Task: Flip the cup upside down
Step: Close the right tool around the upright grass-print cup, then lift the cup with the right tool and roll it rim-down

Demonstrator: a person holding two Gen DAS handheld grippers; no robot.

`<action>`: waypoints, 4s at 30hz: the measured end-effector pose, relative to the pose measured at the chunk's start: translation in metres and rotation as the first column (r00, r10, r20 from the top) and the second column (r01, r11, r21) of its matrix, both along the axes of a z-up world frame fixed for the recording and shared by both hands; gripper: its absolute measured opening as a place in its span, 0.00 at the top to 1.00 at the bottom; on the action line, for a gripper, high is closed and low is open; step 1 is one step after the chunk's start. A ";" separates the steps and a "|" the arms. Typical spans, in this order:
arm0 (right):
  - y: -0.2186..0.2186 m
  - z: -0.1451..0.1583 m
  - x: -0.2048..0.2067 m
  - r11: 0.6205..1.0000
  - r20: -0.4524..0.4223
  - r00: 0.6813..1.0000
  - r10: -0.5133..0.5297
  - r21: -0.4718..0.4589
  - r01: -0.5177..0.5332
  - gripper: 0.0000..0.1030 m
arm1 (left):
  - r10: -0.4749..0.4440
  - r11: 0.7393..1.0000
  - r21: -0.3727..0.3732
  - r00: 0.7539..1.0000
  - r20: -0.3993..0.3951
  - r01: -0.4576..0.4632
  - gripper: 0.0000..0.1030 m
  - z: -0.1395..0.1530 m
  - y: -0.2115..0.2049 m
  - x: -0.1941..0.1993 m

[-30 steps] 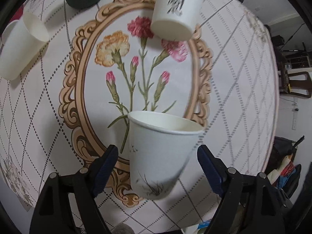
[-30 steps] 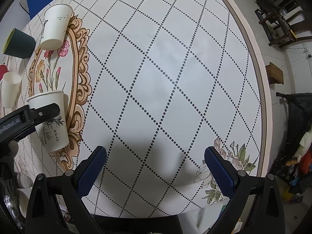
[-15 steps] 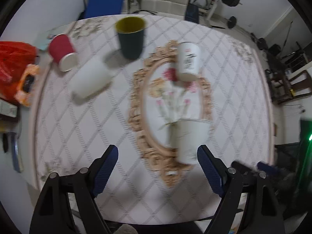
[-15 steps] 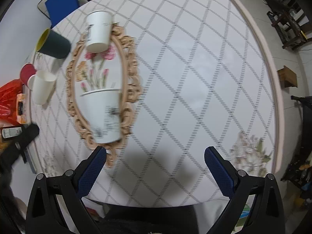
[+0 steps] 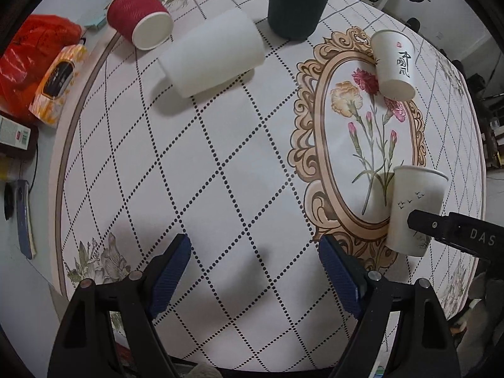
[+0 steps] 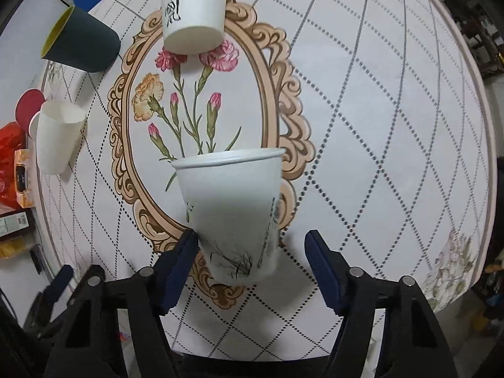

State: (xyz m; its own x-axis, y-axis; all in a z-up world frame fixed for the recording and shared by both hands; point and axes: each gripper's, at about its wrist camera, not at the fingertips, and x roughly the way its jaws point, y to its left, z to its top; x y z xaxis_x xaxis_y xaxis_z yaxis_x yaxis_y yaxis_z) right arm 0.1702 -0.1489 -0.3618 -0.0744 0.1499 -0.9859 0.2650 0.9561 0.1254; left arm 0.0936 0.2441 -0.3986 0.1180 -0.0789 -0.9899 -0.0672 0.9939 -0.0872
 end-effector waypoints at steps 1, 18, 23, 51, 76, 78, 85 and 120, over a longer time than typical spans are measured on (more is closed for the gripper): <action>0.001 -0.001 0.000 1.000 -0.006 1.000 0.001 0.002 -0.001 0.36 | -0.001 1.000 -0.005 1.000 -0.001 0.001 0.20 -0.001 0.000 0.000; 0.003 0.003 -0.002 0.996 -0.048 0.997 0.059 0.066 -0.055 0.29 | 0.011 1.000 -0.010 1.000 -0.014 -0.011 0.20 -0.005 -0.013 0.004; 0.016 0.063 -0.009 0.951 0.026 0.950 0.310 -0.001 -0.310 0.20 | 0.012 1.000 -0.022 1.000 0.007 -0.011 0.19 0.001 -0.014 0.003; 0.057 -0.049 -0.094 -0.981 -0.505 -0.857 -0.102 -0.094 0.172 0.10 | 0.249 0.968 -0.030 0.967 -0.050 -0.251 0.15 -0.049 -0.003 -0.003; 0.081 -0.081 -0.061 -0.980 -0.485 -0.863 -0.139 -0.056 0.189 0.34 | 0.230 0.973 -0.031 0.973 -0.039 -0.231 0.15 -0.055 -0.001 0.009; 0.085 -0.080 -0.056 -0.981 -0.485 -0.864 -0.133 -0.061 0.185 0.34 | 0.232 0.972 -0.032 0.972 -0.037 -0.234 0.15 -0.055 0.000 0.010; 0.083 -0.083 -0.054 -0.986 -0.478 -0.874 -0.092 -0.080 0.148 0.35 | 0.226 0.973 -0.028 0.974 -0.031 -0.227 0.15 -0.055 0.001 0.011; 0.237 -0.055 0.108 0.105 -0.359 0.090 0.929 0.023 -0.994 0.36 | 0.140 0.990 -0.017 0.989 0.041 -0.139 0.15 -0.021 -0.010 0.010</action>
